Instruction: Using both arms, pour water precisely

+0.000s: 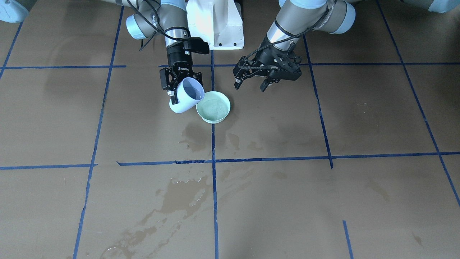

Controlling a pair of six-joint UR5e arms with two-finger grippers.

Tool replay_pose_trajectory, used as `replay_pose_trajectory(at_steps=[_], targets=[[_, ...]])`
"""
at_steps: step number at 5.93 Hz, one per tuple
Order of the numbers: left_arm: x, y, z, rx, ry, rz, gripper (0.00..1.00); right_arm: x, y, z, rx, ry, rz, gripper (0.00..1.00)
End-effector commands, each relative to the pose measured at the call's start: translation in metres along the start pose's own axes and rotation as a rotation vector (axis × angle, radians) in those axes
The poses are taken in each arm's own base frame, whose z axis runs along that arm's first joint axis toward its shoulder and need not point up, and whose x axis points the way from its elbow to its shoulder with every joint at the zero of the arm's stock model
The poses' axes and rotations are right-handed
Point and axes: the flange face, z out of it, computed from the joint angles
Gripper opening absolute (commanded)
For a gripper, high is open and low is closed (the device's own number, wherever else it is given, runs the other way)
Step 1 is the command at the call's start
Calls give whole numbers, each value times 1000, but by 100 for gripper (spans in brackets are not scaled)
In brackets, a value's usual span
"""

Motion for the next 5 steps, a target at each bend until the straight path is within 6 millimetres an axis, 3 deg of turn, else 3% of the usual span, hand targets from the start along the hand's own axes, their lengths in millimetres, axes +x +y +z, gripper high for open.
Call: replay_pose_trajectory(at_steps=[1, 2, 3, 4, 5], targets=[[-11, 7, -21, 2, 15, 5, 100, 5, -5, -2, 6, -2, 290, 0], [-31, 10, -19, -2, -14, 0, 100, 18, -15, -7, 20, -5, 384, 0], [-29, 11, -20, -4, -10, 1, 100, 35, 0, -10, 15, 4, 444, 0], [-30, 10, -21, -1, -9, 0, 100, 45, -1, -15, 20, -1, 604, 0], [-31, 8, -21, 30, -14, 0, 100, 66, 22, -16, 15, 17, 705, 0]])
